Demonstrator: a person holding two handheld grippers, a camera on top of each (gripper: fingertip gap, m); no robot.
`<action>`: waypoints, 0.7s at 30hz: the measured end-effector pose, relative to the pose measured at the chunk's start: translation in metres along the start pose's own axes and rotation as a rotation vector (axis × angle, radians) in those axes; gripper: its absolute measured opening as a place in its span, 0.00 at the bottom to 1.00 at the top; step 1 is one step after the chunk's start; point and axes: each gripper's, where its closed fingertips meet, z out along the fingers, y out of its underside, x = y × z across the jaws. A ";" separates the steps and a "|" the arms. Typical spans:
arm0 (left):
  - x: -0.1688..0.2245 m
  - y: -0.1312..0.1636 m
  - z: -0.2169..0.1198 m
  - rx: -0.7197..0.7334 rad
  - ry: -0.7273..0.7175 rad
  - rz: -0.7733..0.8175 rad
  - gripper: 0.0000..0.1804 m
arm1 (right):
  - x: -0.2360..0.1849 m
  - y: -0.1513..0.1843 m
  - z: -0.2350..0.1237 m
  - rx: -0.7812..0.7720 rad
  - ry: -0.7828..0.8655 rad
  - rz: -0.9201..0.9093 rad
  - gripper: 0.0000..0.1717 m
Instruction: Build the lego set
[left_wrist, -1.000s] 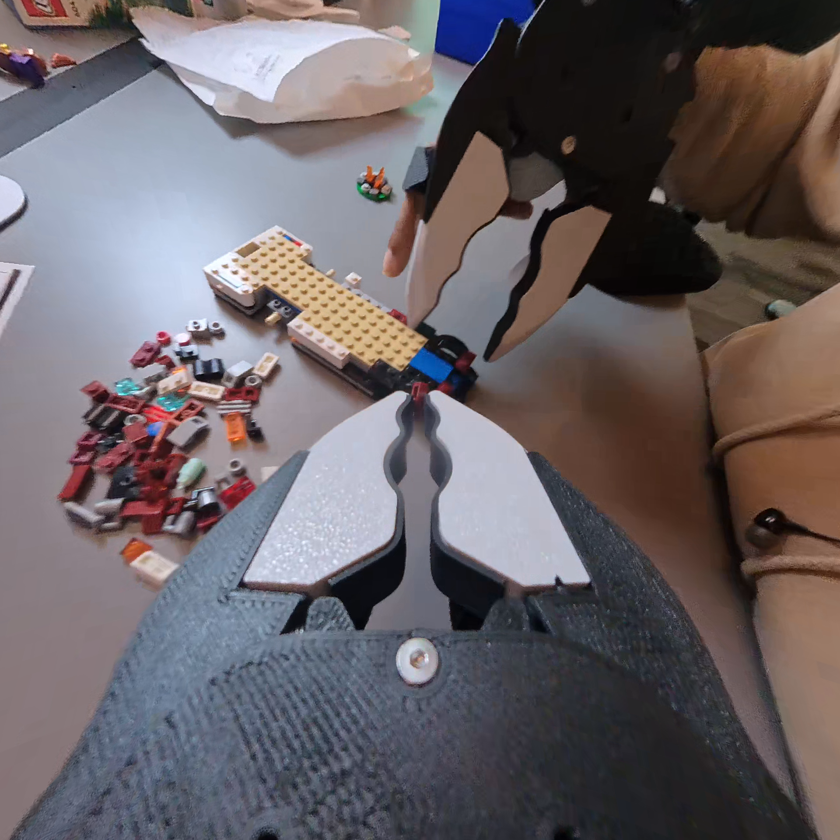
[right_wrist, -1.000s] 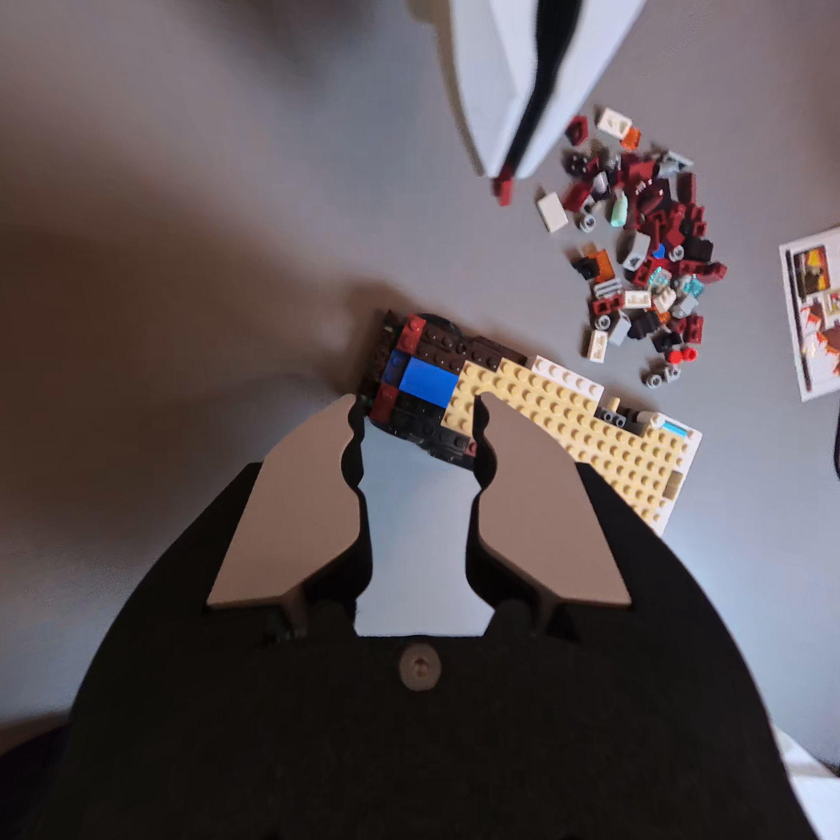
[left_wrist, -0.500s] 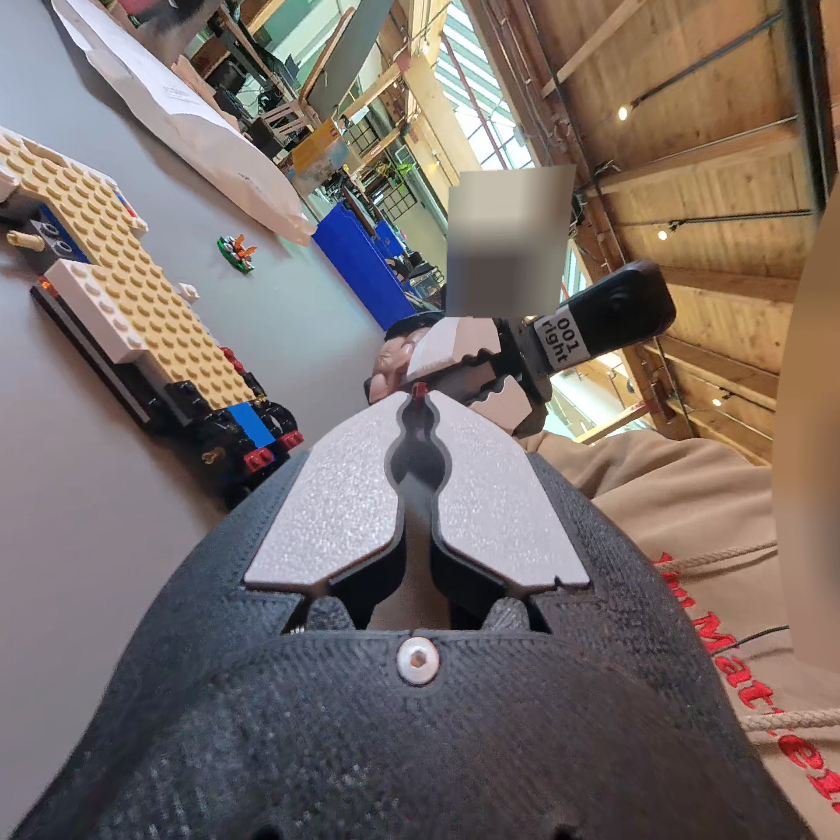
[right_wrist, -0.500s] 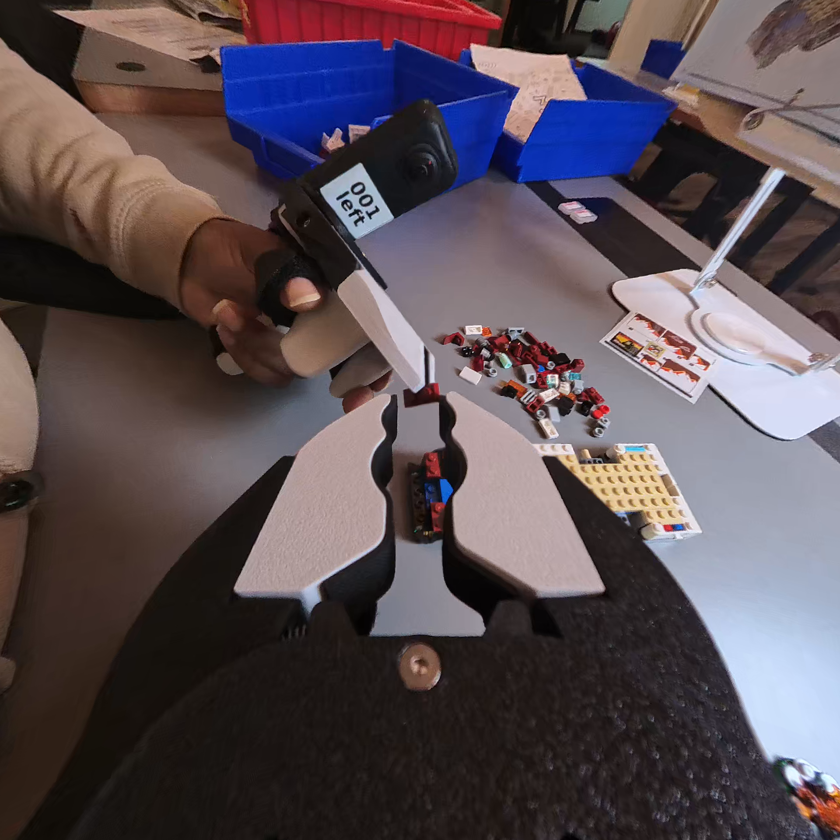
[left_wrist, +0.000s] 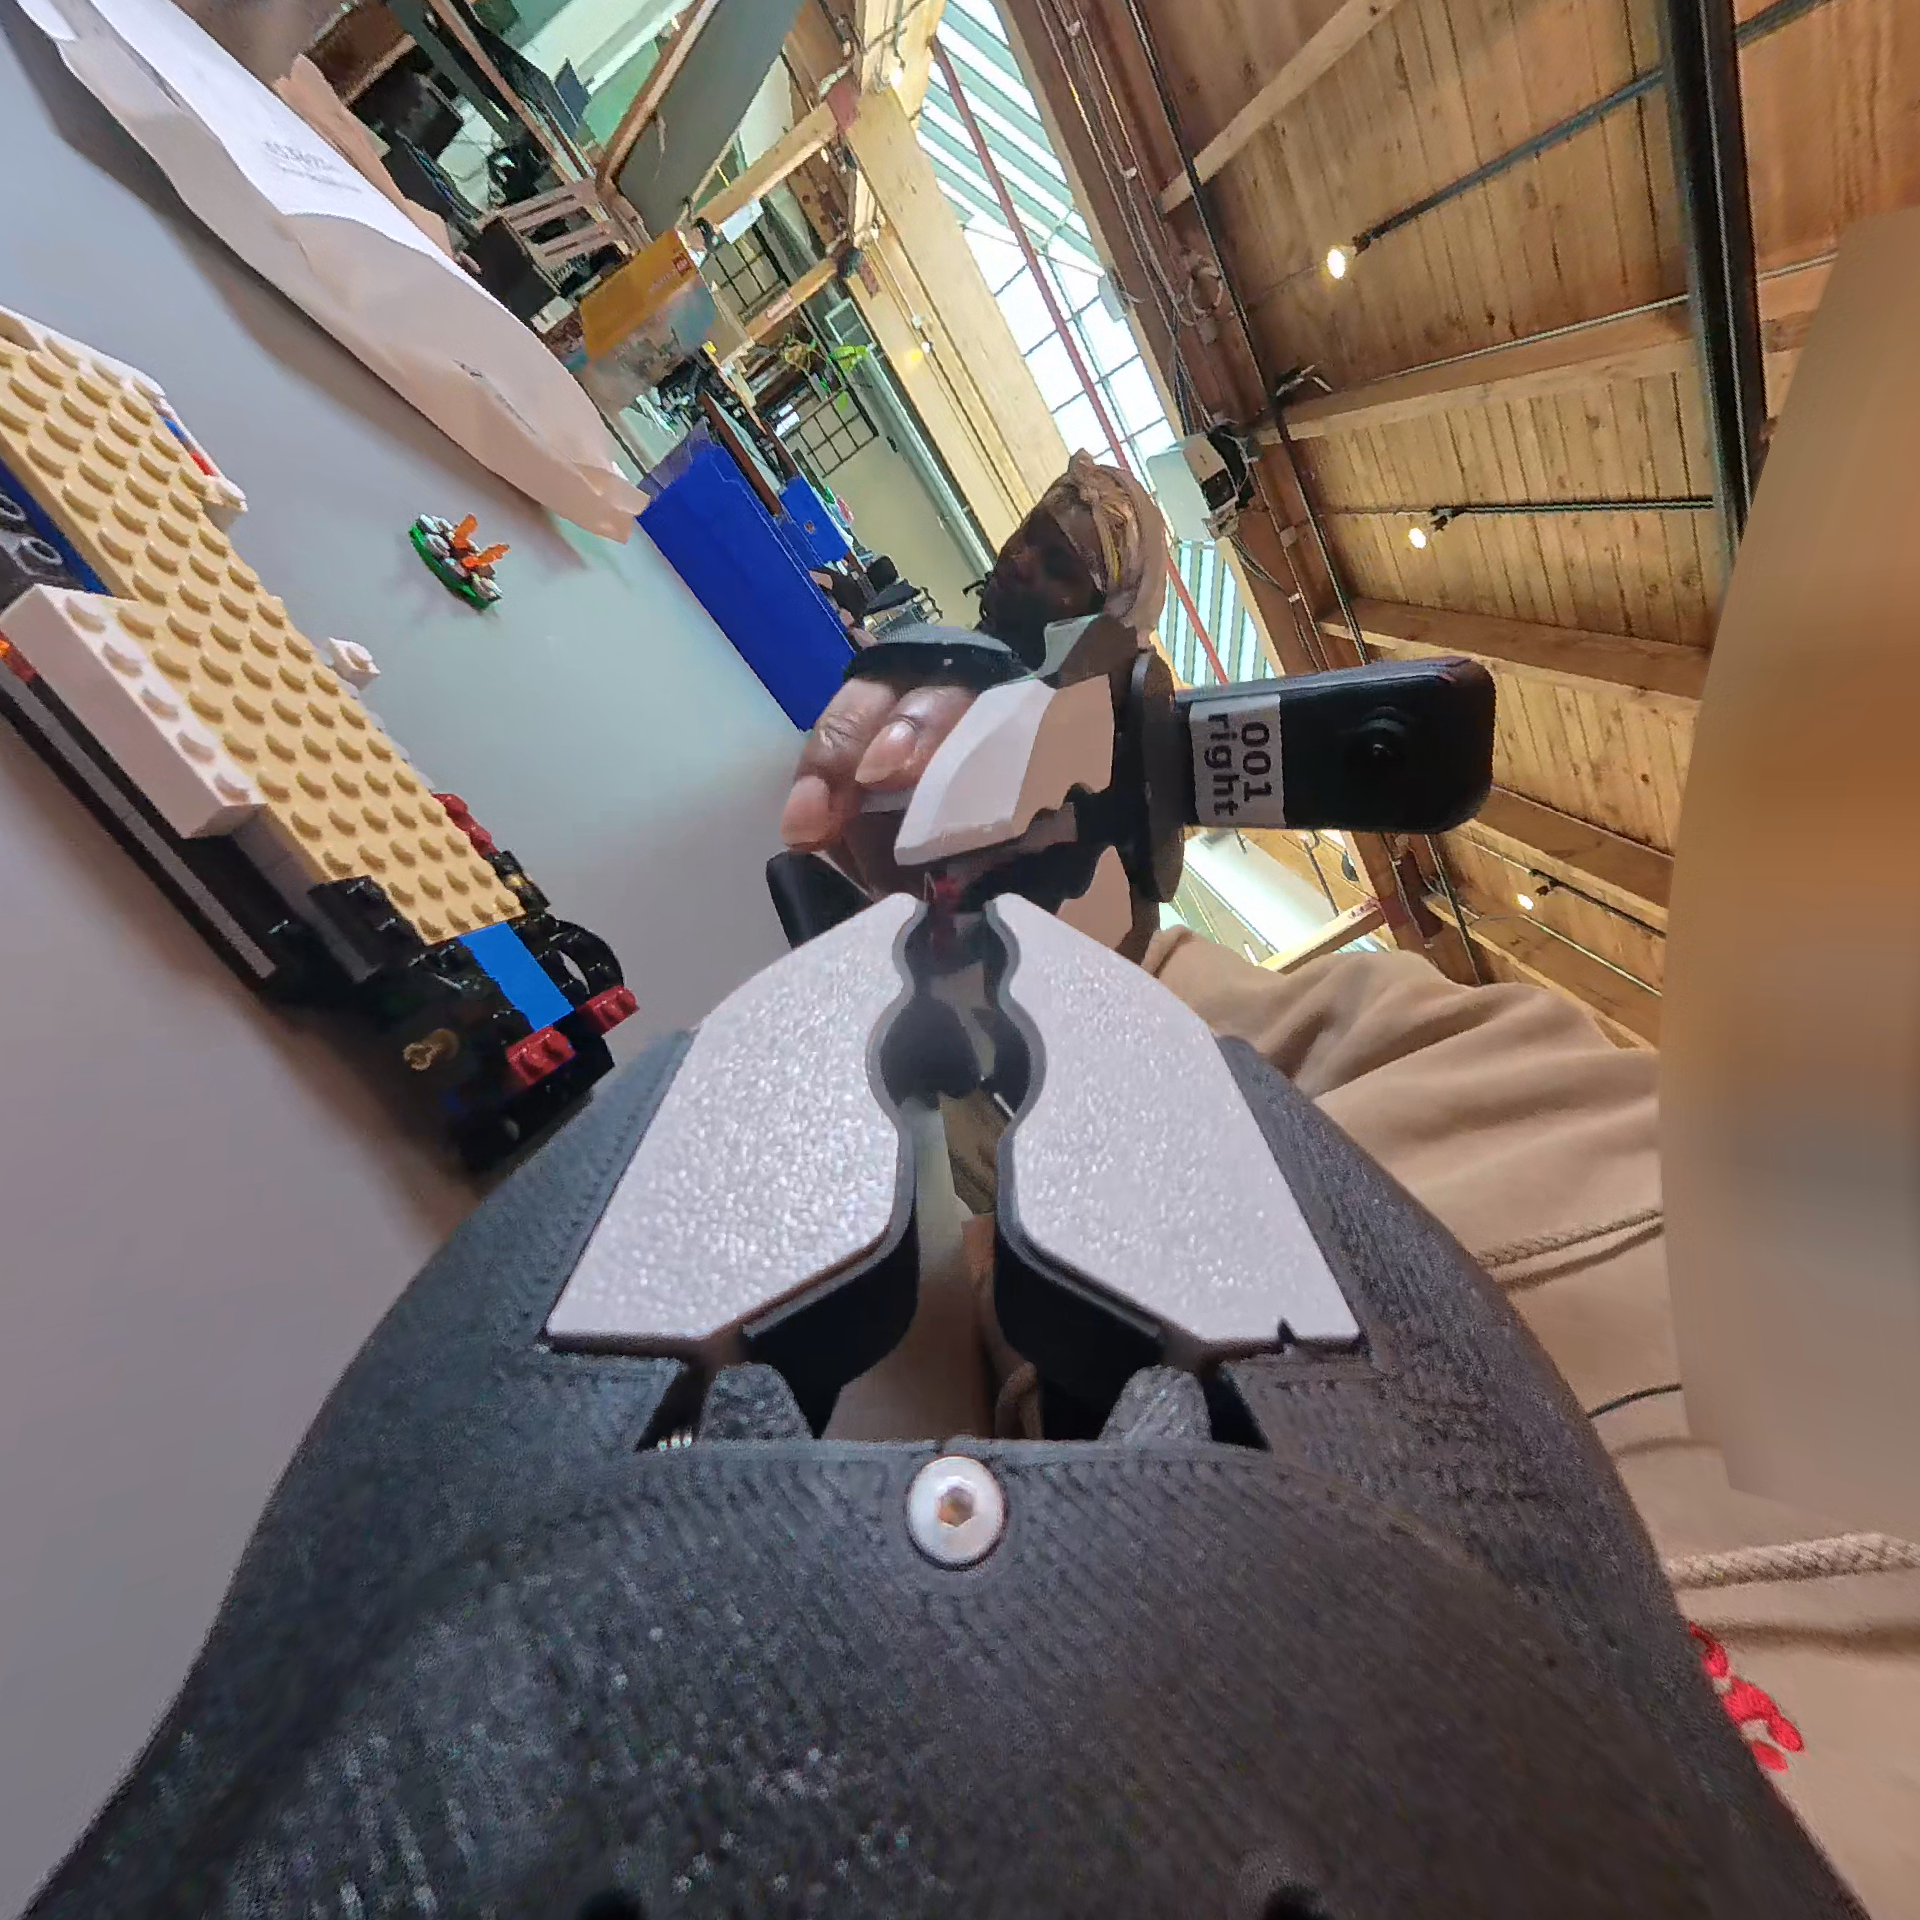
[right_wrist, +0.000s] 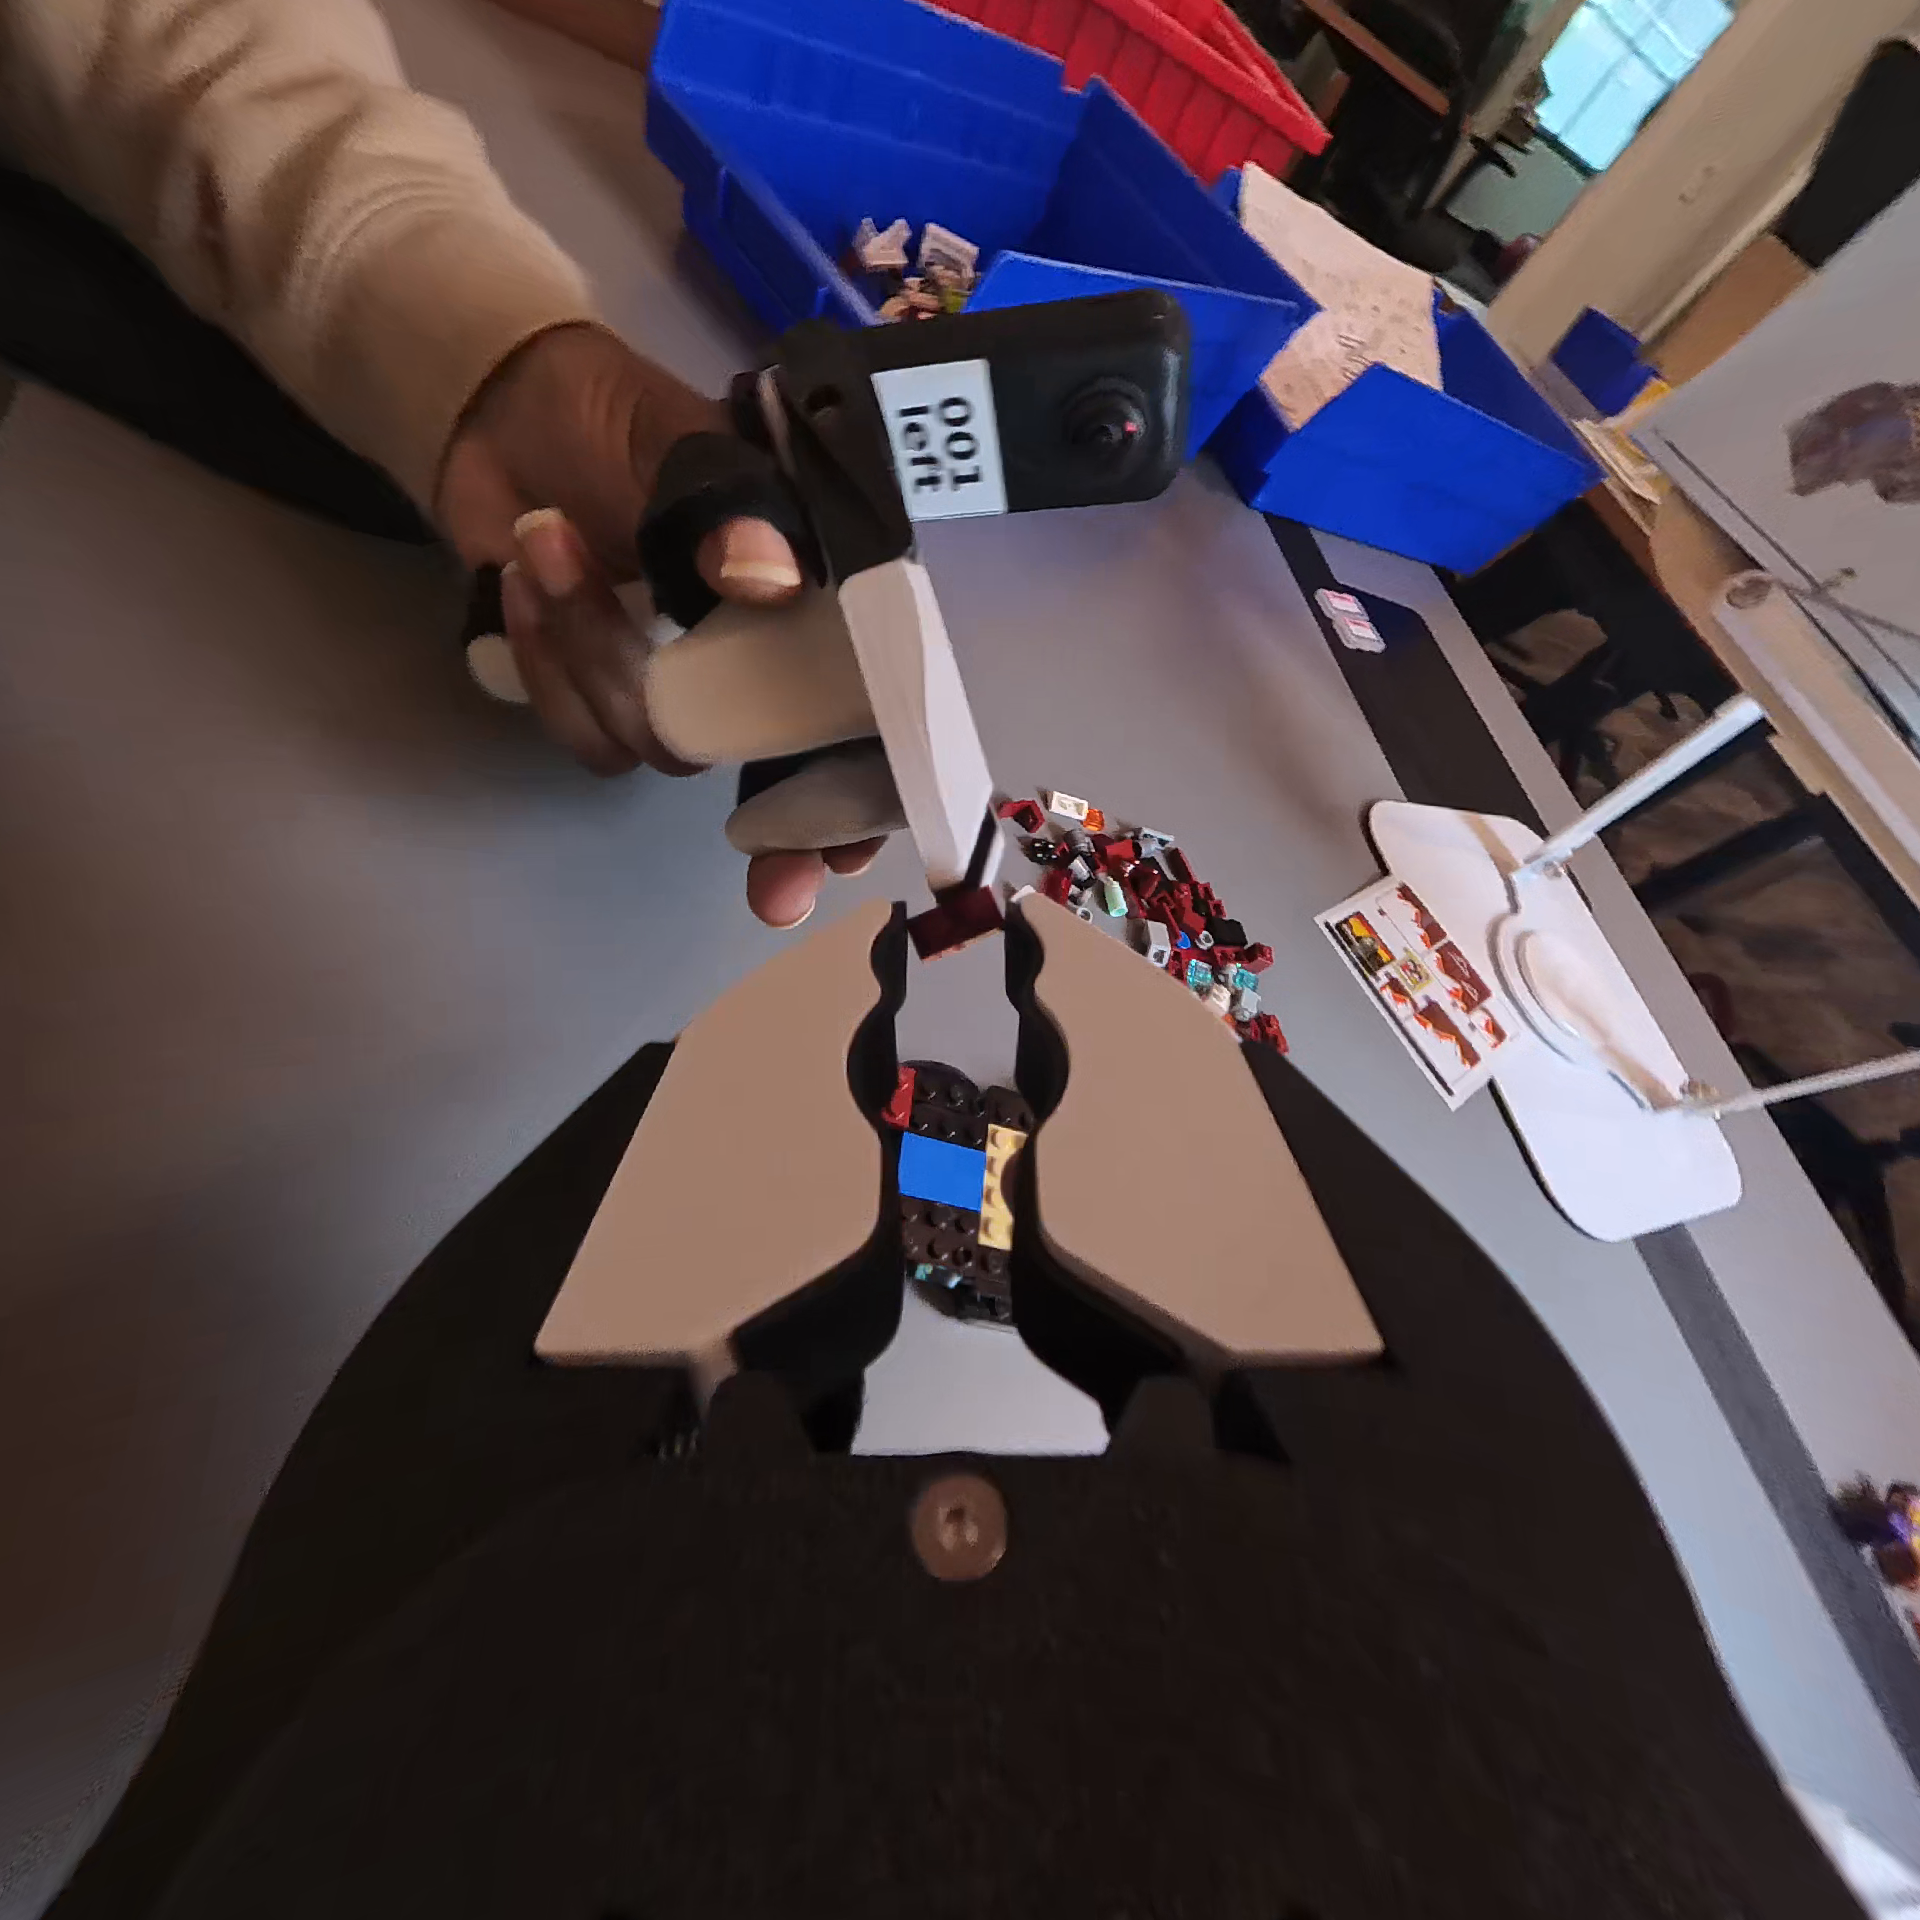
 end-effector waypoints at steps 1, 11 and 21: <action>0.002 0.001 0.000 -0.018 0.009 0.006 0.07 | -0.004 0.001 -0.001 -0.010 -0.050 -0.041 0.10; -0.009 0.012 0.002 -0.082 -0.084 0.048 0.03 | -0.013 0.010 0.001 -0.111 -0.193 -0.209 0.10; -0.031 0.003 -0.003 0.054 -0.191 -0.017 0.03 | -0.002 0.026 0.009 -0.129 0.126 0.140 0.09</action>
